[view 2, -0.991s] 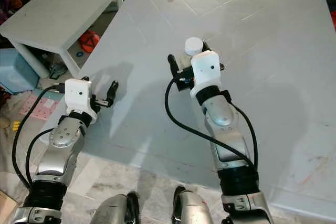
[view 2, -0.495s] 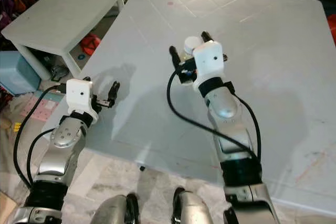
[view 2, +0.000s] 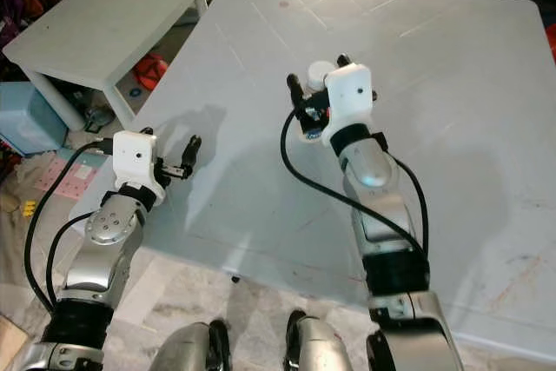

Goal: Restocking fridge

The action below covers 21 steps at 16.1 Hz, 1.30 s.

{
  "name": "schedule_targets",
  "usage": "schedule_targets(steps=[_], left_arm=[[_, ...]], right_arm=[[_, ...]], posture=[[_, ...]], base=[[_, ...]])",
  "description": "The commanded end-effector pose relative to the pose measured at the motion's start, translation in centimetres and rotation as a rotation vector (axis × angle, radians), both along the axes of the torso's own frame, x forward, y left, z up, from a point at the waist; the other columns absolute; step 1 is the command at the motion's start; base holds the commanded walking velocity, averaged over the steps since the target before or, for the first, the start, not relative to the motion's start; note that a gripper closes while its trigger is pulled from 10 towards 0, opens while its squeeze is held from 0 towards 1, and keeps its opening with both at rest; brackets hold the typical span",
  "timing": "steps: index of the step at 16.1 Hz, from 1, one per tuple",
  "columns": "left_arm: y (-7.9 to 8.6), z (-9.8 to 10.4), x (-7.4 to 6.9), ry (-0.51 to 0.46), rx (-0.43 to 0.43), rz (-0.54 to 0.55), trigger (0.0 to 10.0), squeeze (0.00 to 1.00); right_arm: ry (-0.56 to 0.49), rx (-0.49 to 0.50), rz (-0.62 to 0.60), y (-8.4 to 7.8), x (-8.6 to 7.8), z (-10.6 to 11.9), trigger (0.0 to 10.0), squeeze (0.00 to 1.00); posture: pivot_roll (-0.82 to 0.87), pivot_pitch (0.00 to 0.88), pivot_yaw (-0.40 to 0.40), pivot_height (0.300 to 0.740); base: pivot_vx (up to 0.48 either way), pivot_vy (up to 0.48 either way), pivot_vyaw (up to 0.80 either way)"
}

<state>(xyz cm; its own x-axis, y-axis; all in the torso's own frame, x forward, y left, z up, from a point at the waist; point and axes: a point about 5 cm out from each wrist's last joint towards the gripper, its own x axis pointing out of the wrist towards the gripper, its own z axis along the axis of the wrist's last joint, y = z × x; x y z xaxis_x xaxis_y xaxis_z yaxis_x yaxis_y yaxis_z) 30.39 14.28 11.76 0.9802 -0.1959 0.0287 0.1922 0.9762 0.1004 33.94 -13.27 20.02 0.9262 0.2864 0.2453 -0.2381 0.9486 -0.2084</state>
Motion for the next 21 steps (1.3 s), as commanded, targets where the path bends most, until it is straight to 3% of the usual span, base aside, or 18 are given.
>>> schedule_targets(steps=[1,7,12,16,19,20,21], left_arm=[[0.2,-0.2,-0.1,0.016,0.010,0.002,10.0,0.00],[0.1,-0.3,-0.1,0.023,0.009,-0.004,10.0,0.00],[-0.1,-0.4,0.0,0.029,0.010,-0.012,10.0,0.00],[-0.1,-0.4,0.2,0.032,0.015,-0.014,10.0,0.00],[0.0,-0.5,0.3,0.040,0.026,-0.019,10.0,0.00],[0.0,-0.5,0.4,0.041,0.027,-0.019,10.0,0.00],[0.0,-0.4,0.5,0.038,0.026,-0.016,10.0,0.00]], right_arm=[[-0.023,0.015,0.007,0.2,0.2,0.7,0.0,0.00],[-0.021,0.010,0.033,0.6,0.1,0.7,0.0,0.00],[0.013,0.012,0.007,-0.2,-0.6,0.9,0.0,0.00],[0.048,0.001,0.003,-0.4,-1.7,0.4,0.0,0.00],[0.123,-0.015,0.000,-1.1,-3.6,-0.5,0.0,0.00],[0.140,-0.015,-0.003,-1.3,-4.0,-0.9,0.4,0.00],[0.149,-0.015,-0.006,-1.5,-4.3,-1.2,2.8,0.00]], posture=[[-0.04,0.157,0.057,0.740],[-0.05,0.161,0.048,0.740],[-0.06,0.153,0.042,0.740],[-0.06,0.144,0.042,0.740],[-0.06,0.135,0.042,0.740],[-0.06,0.131,0.043,0.740],[-0.06,0.125,0.044,0.740]], base=[[0.000,0.000,0.00],[0.000,0.000,0.00],[0.000,0.000,0.00],[0.000,0.000,0.00],[0.000,0.000,0.00],[0.000,0.000,0.00],[0.000,0.000,0.00]])
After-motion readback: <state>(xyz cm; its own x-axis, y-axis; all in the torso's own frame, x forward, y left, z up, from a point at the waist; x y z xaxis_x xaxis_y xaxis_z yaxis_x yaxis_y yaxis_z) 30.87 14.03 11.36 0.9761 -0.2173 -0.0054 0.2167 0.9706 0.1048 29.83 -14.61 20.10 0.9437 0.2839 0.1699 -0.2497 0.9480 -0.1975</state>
